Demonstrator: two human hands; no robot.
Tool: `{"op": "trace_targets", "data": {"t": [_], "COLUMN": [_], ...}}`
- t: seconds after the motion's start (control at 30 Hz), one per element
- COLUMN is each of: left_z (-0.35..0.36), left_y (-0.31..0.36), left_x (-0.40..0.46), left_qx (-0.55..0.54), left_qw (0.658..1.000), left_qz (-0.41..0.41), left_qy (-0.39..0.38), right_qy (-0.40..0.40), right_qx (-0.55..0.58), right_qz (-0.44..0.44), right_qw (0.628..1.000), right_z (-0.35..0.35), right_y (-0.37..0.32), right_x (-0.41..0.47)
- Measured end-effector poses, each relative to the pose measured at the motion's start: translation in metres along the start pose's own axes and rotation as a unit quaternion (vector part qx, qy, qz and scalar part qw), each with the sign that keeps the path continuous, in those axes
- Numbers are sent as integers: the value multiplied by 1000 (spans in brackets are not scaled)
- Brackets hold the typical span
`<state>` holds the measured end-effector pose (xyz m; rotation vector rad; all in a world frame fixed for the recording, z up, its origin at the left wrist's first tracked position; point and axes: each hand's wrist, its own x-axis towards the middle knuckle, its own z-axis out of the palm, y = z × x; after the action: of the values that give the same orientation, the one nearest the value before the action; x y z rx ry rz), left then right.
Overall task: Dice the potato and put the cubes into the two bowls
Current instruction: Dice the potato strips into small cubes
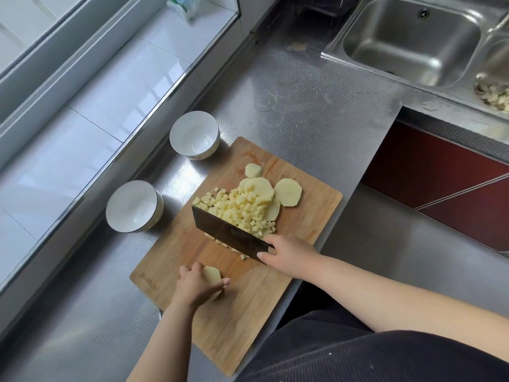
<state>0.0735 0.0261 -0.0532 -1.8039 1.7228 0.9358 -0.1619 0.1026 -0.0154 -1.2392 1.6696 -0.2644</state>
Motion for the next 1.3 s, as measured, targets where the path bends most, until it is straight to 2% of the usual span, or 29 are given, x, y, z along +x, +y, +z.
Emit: {"op": "trace_targets", "data": {"t": [0.07,0.13,0.17,0.23,0.3,0.37,0.43,0.5,0.53,0.63,0.97,1.3], "left_z": [-11,-21,-25,-30,-29,-17,0,9,10,8,8,16], "left_y": [-3,-5,-6,-3,2,2,-2,-5,-5,-6,-2,-7], "left_x": [6,10,11,9,1,-5,-7,-8,-9,-9,-5,-7], "left_qx": [-7,-14,-26,-28,41,117,160,164,155,141,172,136], "left_qw": [997,995,995,993,974,950,951,963,965,963,960,969], "left_qz": [17,47,67,113,158,200,210,192,191,199,194,167], "left_qy": [-70,-87,-68,30,155,208,161,97,90,112,106,123], "right_qy": [8,17,21,30,40,44,44,43,44,46,37,-16], "right_qx": [9,16,16,18,22,22,21,17,15,15,-6,-41], "right_qz": [0,2,2,1,0,1,1,0,-1,-1,-5,7], "right_qw": [1000,1000,1000,999,999,999,999,999,999,999,999,999], "right_z": [-2,-4,-4,-4,-3,-3,-2,-1,-1,0,3,22], "right_y": [1,0,0,1,2,2,0,-1,-1,-1,-7,-7], "right_x": [0,0,-1,-1,-2,-3,-3,-4,-4,-4,-7,-6]}}
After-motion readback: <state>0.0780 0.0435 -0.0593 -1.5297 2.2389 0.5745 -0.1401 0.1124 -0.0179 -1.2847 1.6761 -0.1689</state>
